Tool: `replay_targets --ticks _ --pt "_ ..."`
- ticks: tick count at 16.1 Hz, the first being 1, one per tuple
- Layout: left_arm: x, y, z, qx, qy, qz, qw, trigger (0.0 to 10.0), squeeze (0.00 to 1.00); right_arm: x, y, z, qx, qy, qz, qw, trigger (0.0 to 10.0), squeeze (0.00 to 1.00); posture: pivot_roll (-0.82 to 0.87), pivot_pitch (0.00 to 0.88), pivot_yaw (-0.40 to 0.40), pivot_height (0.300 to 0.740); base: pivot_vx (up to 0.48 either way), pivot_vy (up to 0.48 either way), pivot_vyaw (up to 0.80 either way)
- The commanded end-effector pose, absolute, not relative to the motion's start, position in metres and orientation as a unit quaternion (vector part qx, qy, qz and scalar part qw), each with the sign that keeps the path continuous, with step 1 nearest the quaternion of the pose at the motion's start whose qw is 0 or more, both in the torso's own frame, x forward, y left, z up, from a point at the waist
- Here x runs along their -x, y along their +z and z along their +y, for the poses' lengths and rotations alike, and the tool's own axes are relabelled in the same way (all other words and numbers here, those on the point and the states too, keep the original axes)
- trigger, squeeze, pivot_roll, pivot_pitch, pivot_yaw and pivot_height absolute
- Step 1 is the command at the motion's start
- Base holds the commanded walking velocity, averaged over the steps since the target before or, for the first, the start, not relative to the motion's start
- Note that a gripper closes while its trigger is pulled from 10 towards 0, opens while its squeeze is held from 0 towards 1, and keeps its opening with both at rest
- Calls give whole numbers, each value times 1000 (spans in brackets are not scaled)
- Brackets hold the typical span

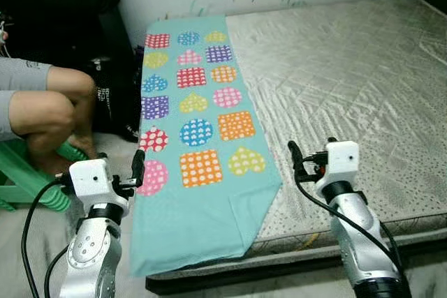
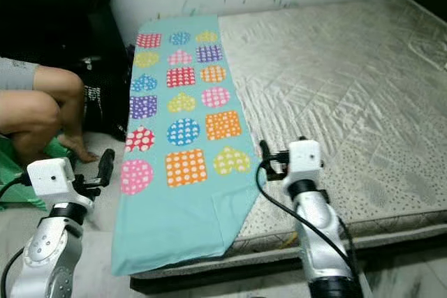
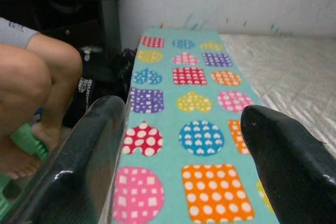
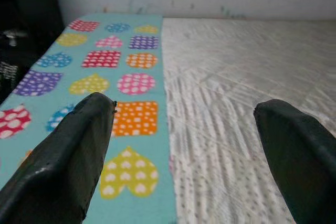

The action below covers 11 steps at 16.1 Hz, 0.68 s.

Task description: Clean up the room

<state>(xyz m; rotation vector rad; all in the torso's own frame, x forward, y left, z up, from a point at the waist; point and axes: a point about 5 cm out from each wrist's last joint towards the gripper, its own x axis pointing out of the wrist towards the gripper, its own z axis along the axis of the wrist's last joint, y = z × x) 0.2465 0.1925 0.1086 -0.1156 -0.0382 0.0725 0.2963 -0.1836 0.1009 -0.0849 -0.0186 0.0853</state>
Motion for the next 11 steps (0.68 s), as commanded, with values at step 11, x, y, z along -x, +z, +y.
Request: replay_targets --ticks 11 --pt "-246 114 199 47 45 -16 998 10000 0 -290 99 -182 38 78 7 996 10000 0 -51 166 93 684 0 0 0"
